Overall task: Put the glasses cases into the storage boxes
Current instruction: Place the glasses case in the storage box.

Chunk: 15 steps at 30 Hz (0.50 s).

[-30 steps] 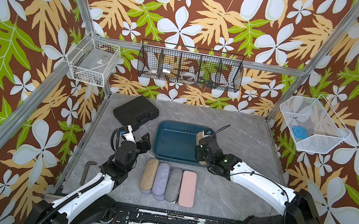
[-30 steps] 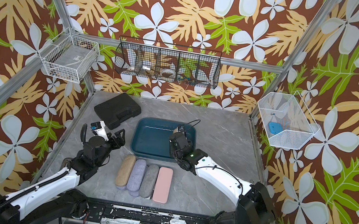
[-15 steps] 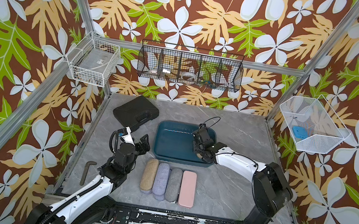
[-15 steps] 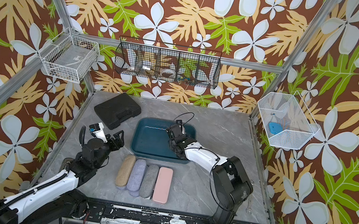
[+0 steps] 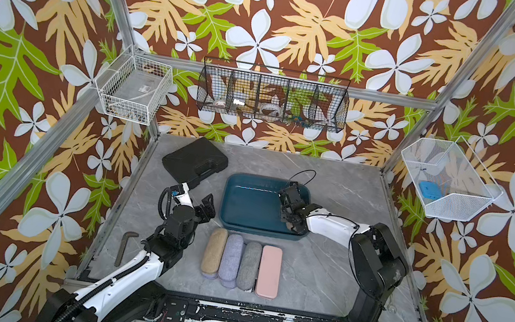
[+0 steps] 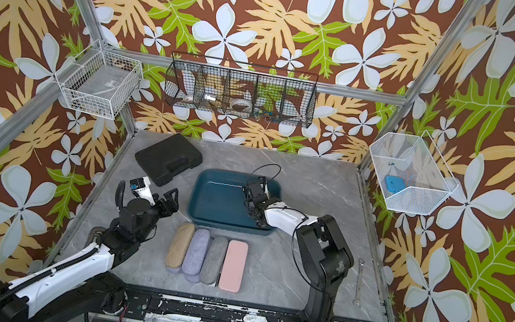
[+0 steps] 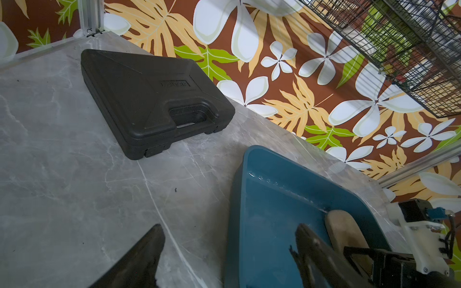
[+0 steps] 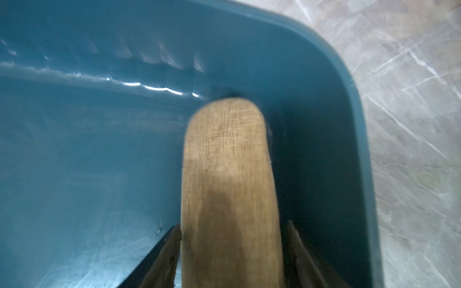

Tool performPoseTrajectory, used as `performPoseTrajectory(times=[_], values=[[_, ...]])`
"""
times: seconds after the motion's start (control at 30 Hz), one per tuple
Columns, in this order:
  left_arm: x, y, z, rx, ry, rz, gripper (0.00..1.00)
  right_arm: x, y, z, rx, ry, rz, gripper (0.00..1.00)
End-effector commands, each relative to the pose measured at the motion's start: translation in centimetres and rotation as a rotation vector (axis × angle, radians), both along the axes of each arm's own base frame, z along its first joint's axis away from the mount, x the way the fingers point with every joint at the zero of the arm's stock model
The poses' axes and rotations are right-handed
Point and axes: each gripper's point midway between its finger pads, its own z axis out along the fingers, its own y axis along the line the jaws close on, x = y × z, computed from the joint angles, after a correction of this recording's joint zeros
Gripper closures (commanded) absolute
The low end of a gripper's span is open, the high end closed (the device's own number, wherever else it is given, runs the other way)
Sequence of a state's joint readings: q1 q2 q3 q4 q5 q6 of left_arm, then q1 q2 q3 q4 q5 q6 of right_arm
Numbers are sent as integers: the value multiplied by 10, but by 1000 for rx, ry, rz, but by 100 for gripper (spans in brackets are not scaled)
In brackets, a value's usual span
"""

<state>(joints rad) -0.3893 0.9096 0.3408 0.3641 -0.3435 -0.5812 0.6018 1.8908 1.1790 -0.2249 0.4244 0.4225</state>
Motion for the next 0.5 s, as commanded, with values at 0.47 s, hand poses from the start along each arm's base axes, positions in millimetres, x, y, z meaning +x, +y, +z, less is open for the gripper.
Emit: performPoseTrajectory(times=[0.47], values=[[1, -1, -5, -7, 17, 1, 16, 6, 0, 47, 73, -121, -7, 30]])
